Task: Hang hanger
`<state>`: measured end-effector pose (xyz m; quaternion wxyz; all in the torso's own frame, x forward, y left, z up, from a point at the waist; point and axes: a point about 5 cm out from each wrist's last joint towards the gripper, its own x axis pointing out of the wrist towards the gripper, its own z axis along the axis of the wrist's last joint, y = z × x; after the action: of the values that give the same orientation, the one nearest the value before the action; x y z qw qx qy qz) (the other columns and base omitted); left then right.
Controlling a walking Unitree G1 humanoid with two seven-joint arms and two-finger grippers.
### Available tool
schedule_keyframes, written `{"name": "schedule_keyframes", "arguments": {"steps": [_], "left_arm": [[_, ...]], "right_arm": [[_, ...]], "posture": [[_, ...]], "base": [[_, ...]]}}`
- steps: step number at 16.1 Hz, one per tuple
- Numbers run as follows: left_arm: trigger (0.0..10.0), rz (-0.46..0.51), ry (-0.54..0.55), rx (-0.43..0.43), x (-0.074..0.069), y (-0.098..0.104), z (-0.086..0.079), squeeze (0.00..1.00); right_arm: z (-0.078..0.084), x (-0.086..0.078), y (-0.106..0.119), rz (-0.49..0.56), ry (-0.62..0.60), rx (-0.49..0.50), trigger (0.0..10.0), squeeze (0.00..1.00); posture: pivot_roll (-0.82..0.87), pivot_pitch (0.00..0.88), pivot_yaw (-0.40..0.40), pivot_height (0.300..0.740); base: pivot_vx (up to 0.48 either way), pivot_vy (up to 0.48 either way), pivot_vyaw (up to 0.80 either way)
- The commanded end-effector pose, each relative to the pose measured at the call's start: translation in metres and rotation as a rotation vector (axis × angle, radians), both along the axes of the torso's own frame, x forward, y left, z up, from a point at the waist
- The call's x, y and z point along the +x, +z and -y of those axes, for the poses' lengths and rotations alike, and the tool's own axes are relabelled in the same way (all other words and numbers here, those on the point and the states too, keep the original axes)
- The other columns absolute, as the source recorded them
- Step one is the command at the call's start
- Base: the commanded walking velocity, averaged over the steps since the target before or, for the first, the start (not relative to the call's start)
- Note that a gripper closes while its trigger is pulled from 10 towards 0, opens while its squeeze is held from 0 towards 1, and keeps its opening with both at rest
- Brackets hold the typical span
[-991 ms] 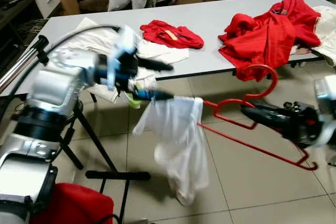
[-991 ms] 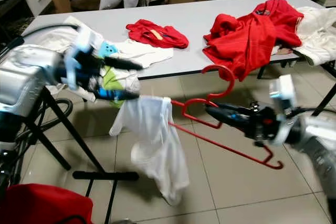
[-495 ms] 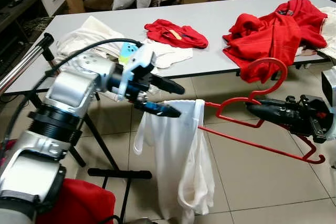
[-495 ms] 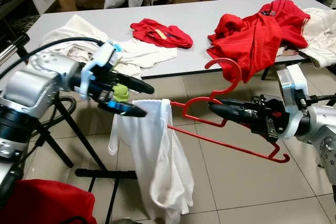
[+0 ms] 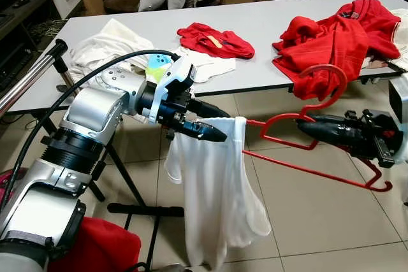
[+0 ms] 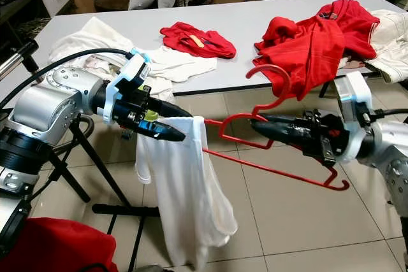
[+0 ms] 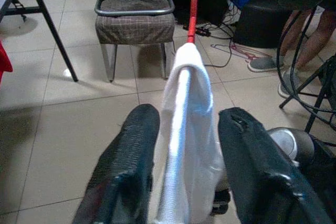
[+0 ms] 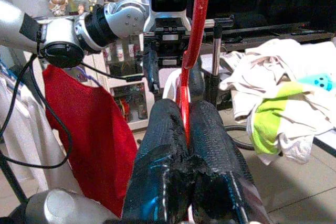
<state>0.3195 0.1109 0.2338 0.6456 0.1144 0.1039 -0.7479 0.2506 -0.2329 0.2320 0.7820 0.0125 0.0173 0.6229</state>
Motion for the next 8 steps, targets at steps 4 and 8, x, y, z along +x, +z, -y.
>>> {"name": "schedule_keyframes", "arguments": {"steps": [4,8], "left_arm": [[0.0,-0.001,-0.015,0.002,-0.0021,0.0026,0.0032,0.0],[0.0,-0.005,-0.001,-0.02,0.0,0.0017,0.0077,0.0]], "right_arm": [[-0.0023,0.0032,0.0023,0.016,0.018,-0.002,10.0,0.0],[-0.0041,0.0057,0.0042,0.023,0.026,-0.001,10.0,0.0]], "posture": [[-0.1,0.0,0.09,0.74],[-0.1,0.0,0.088,0.74]], "base": [[0.0,0.0,0.0],[0.0,0.0,0.0]]}}
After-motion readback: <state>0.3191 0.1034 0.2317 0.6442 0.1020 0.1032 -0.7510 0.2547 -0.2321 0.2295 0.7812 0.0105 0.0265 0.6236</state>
